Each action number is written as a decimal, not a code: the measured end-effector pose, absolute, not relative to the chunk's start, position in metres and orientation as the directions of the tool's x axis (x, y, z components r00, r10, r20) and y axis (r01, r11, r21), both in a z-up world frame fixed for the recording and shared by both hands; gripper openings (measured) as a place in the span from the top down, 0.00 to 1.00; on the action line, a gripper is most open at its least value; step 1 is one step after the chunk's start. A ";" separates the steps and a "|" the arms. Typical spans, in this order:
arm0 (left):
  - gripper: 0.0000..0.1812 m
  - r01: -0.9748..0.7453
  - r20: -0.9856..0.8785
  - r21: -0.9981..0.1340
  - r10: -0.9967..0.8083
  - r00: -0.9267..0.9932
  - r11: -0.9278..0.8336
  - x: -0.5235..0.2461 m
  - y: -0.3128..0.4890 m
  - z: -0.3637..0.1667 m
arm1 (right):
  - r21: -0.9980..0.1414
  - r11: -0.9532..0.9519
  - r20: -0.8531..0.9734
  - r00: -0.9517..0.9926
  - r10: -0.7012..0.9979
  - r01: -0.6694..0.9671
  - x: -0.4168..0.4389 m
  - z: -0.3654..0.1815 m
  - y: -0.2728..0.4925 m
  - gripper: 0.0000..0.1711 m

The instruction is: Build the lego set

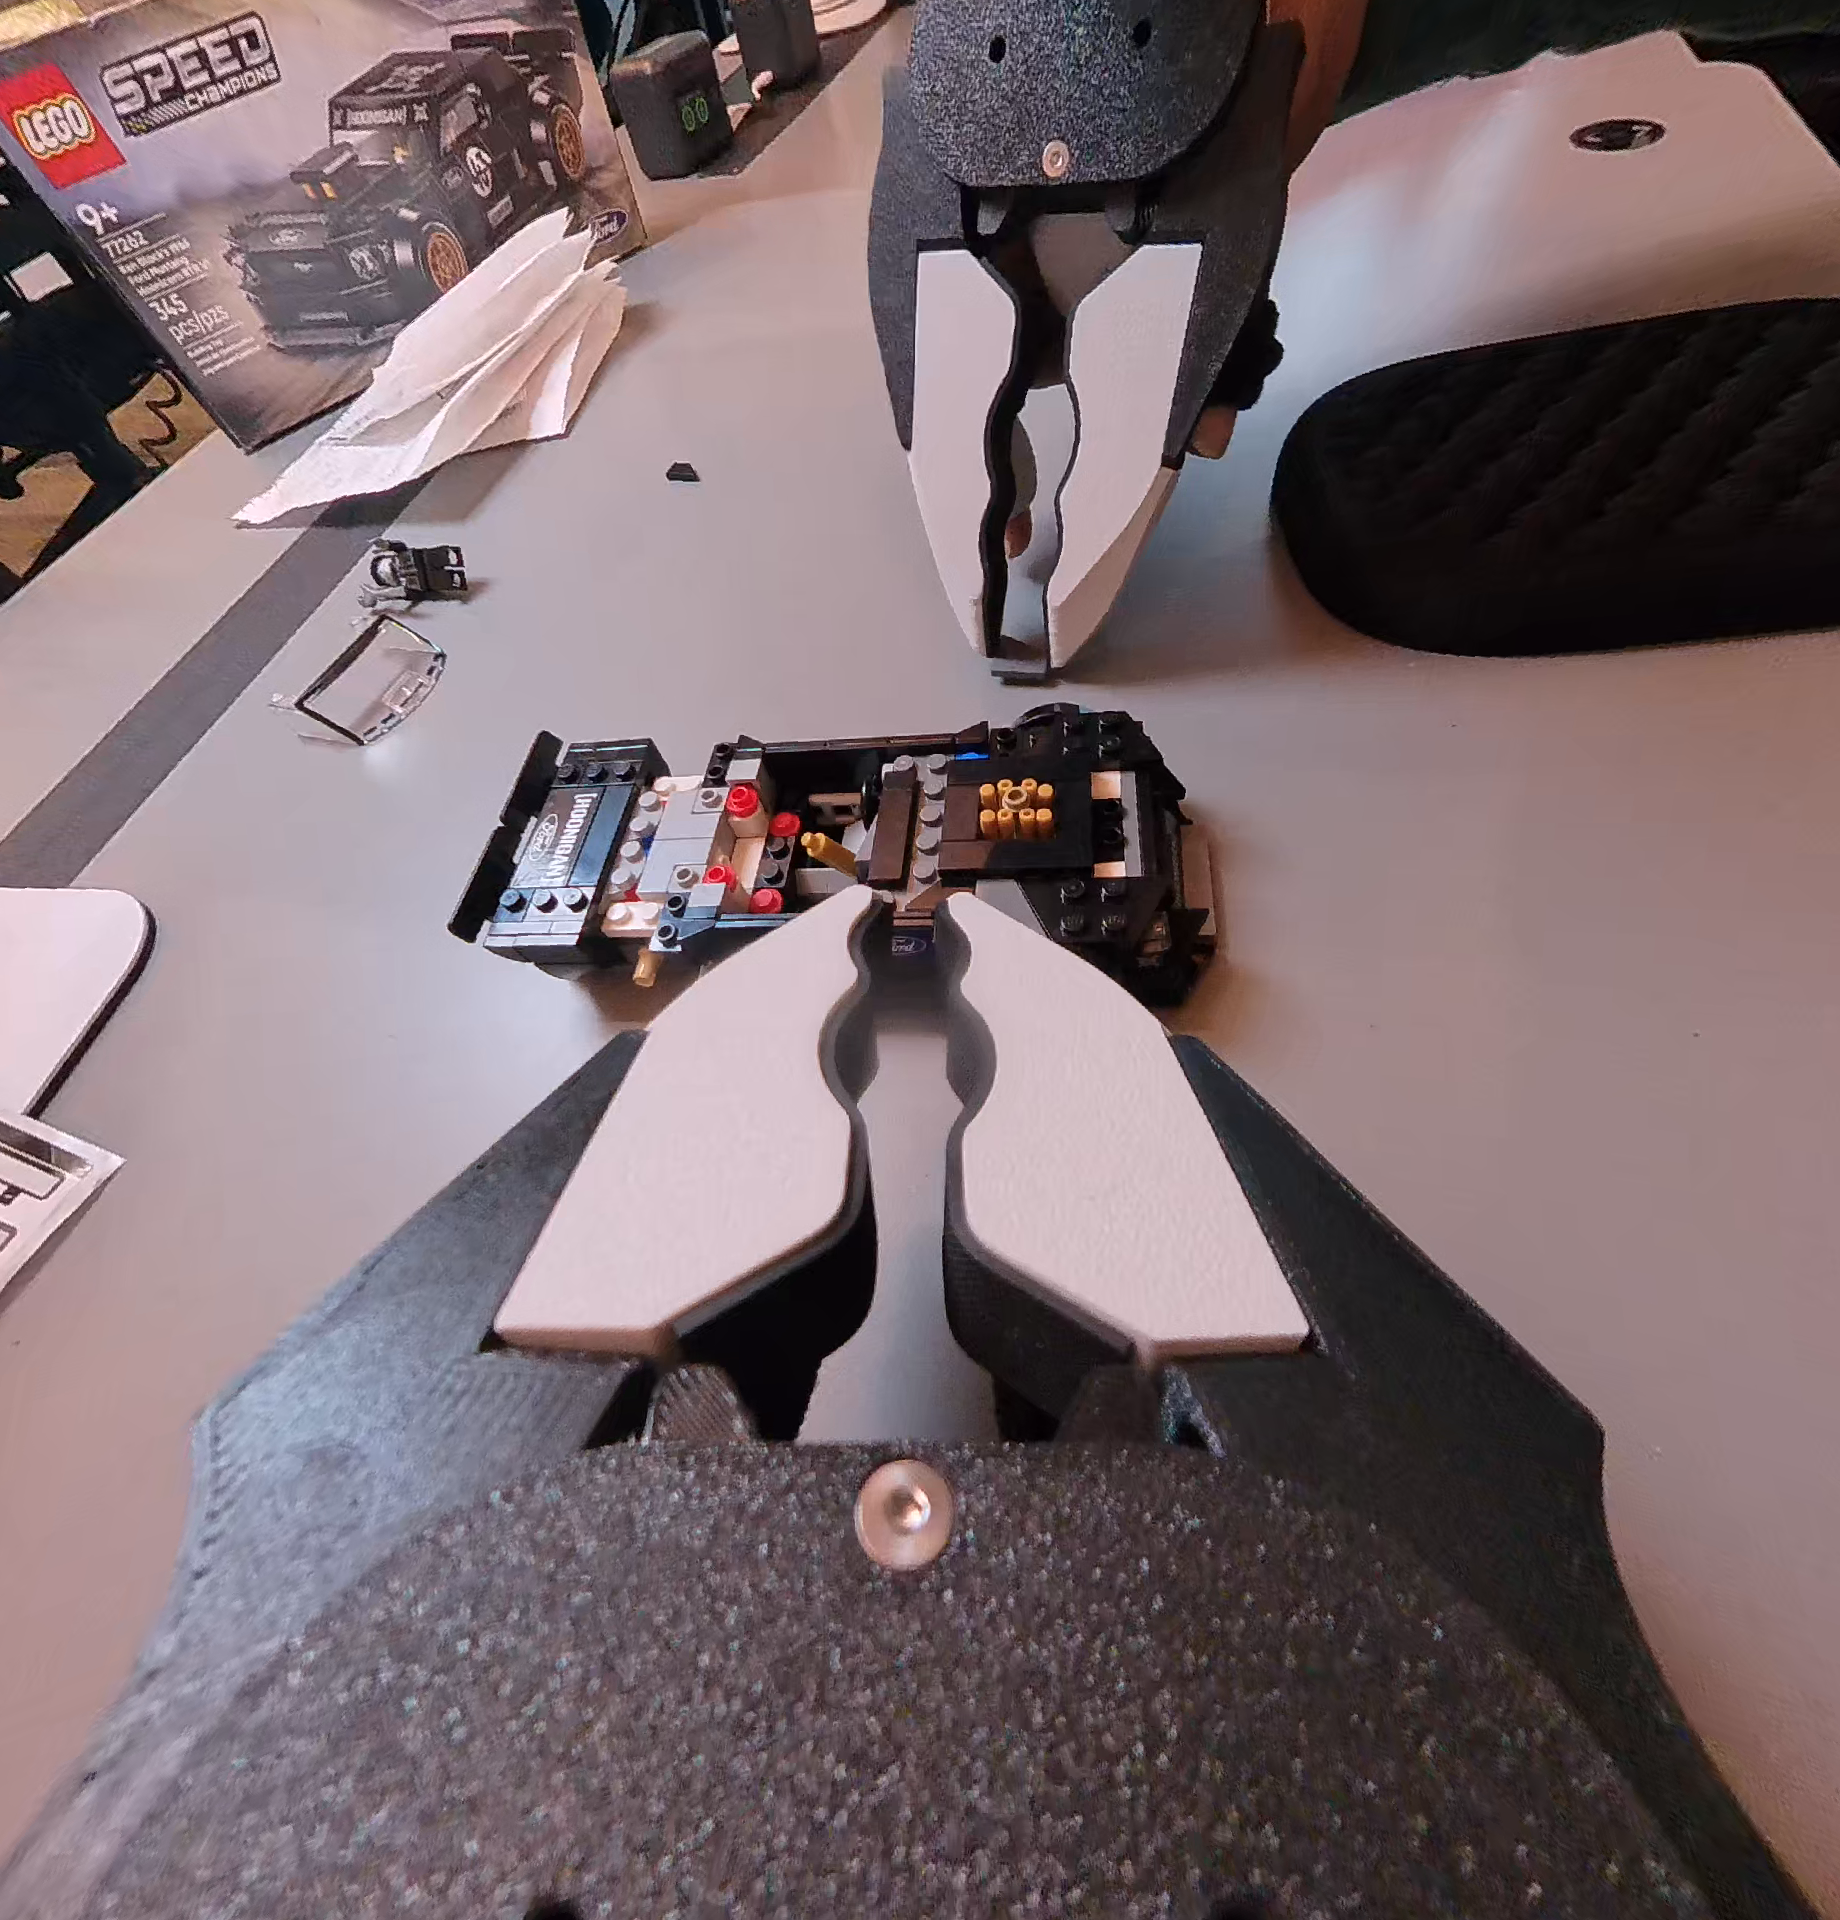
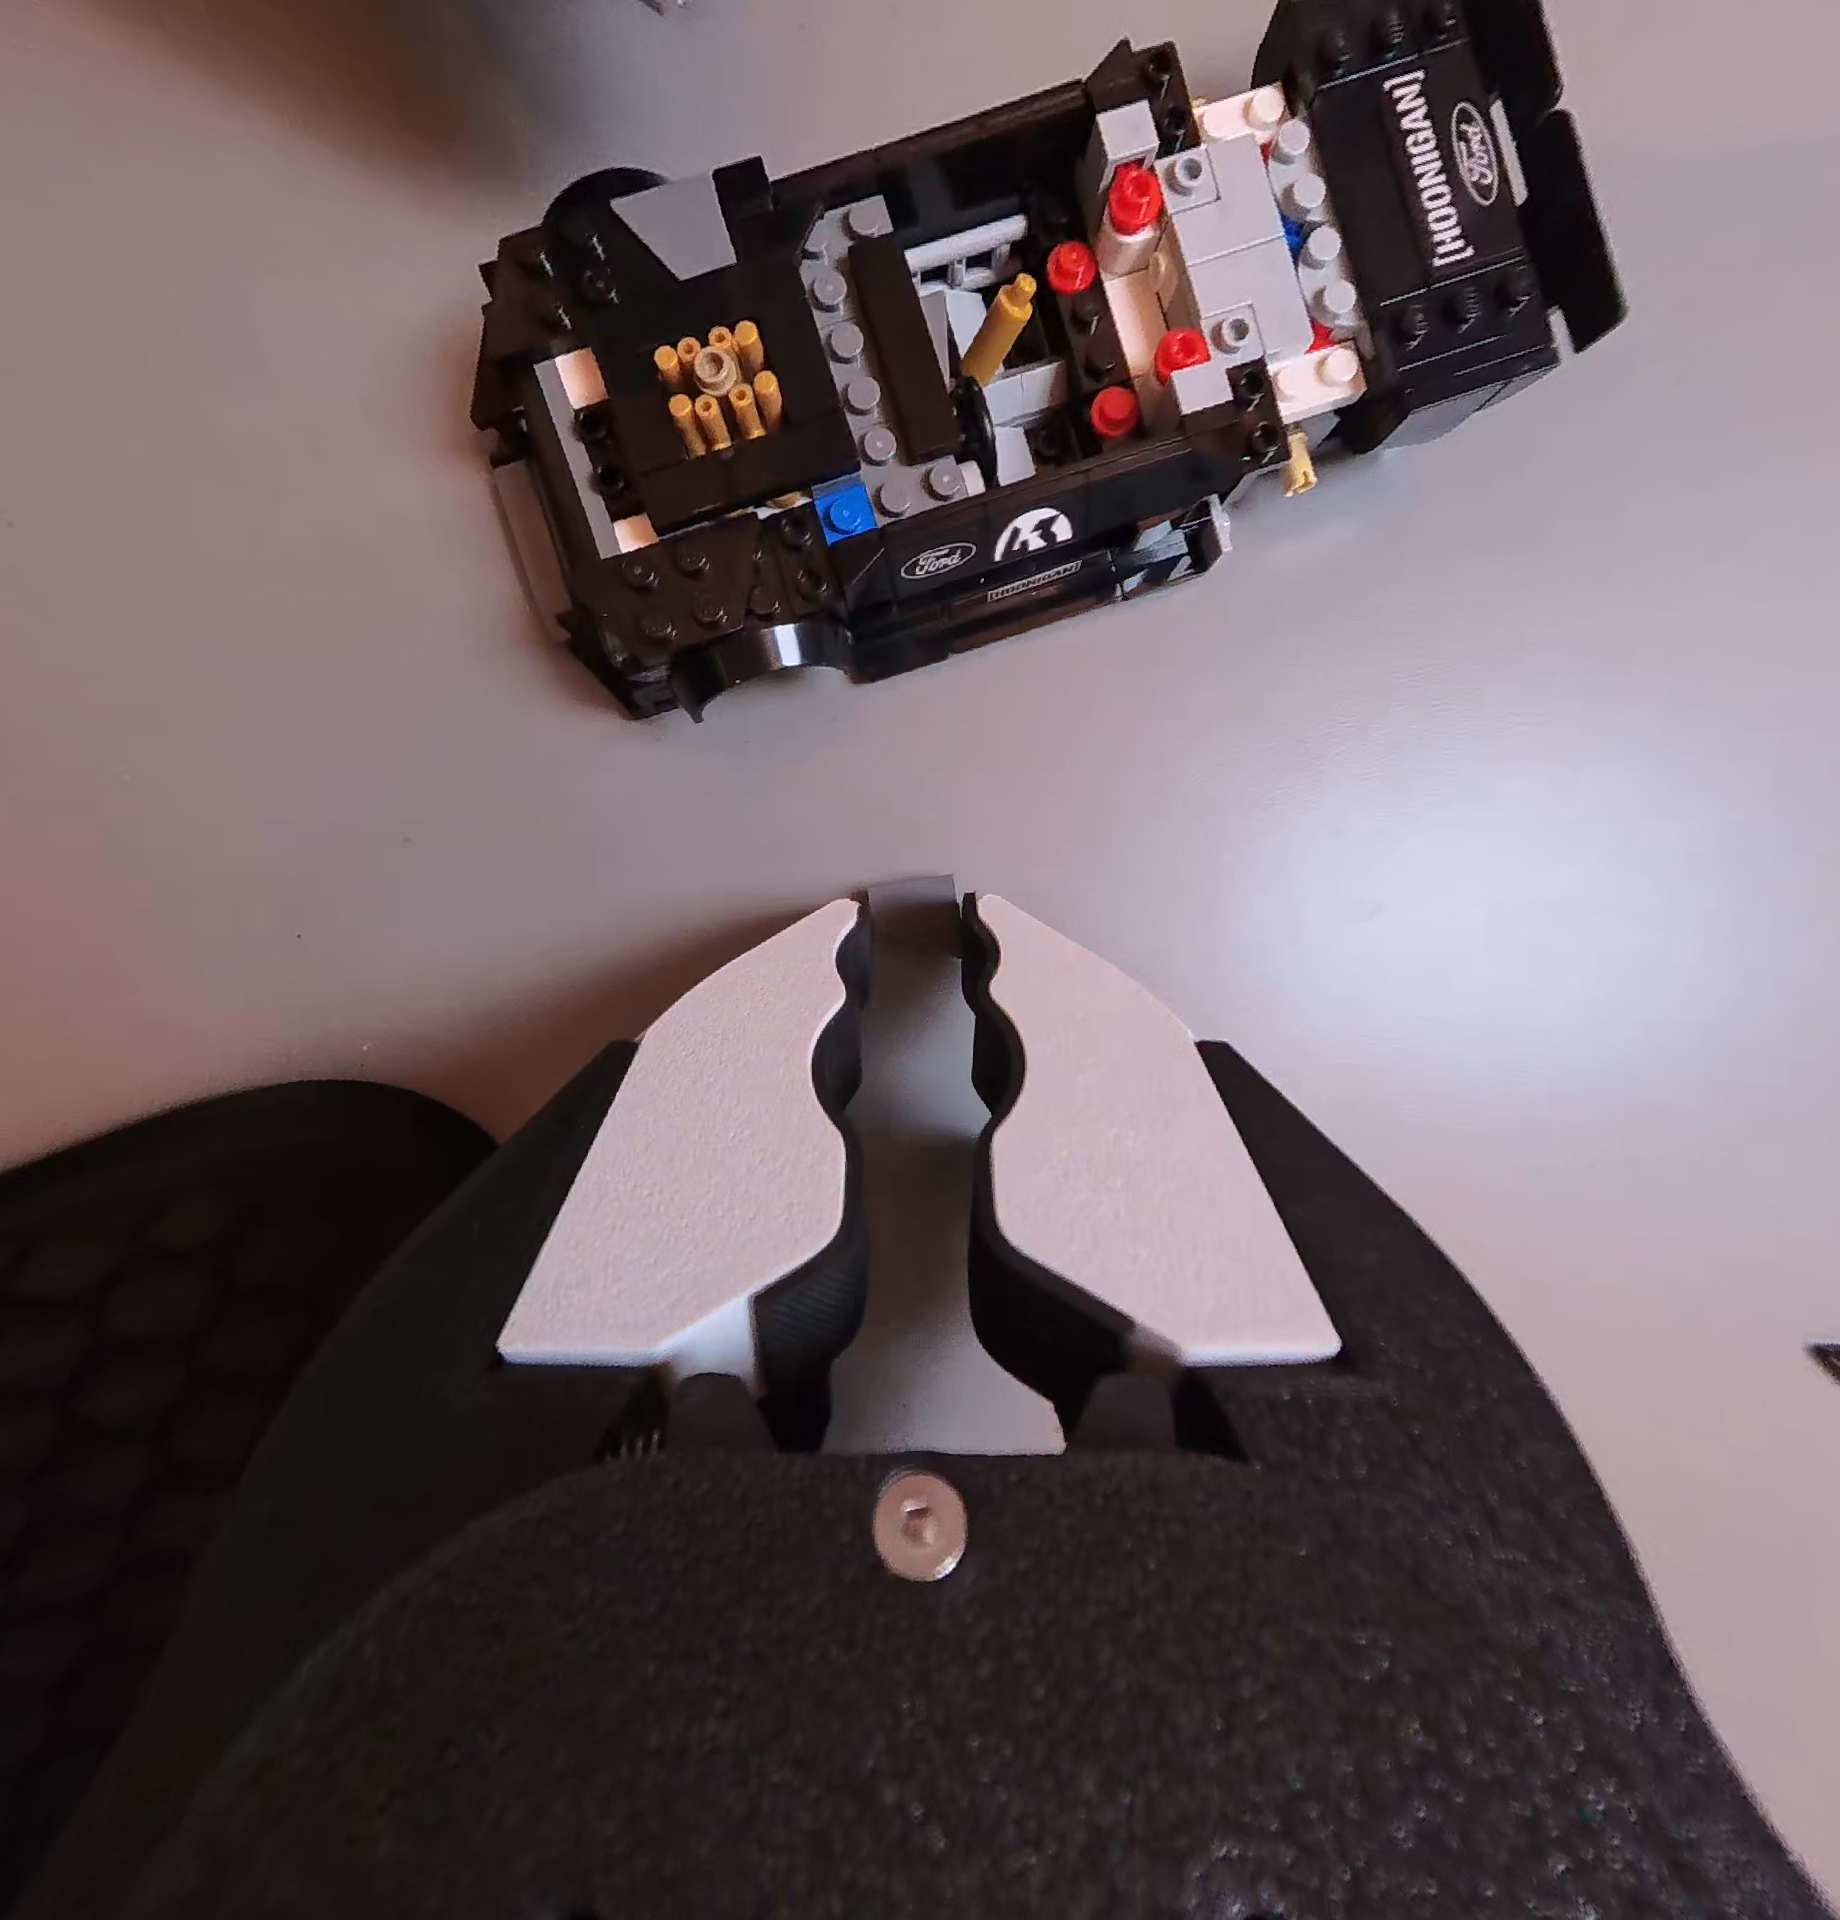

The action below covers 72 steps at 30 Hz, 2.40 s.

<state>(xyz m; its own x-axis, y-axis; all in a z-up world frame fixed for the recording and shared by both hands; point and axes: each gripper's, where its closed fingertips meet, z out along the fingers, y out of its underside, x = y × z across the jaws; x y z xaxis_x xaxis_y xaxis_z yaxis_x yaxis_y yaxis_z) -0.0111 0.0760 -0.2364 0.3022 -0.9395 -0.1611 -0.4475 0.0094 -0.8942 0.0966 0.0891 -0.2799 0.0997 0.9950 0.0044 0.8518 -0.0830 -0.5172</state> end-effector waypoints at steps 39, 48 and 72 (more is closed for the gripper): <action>0.96 -0.463 -0.171 -0.886 -0.941 0.292 0.017 -0.010 0.075 -0.239 | -0.545 -0.155 0.013 0.194 0.981 0.824 0.101 -0.282 0.085 0.85; 0.96 -0.467 -0.177 -0.884 -0.942 0.286 0.024 -0.010 0.073 -0.239 | -0.541 -0.179 0.033 0.234 0.972 0.822 0.109 -0.281 0.079 0.81; 0.96 -0.467 -0.190 -0.883 -0.942 0.277 0.041 -0.009 0.072 -0.236 | -0.552 -0.153 -0.085 0.128 0.988 0.819 0.098 -0.280 0.058 0.84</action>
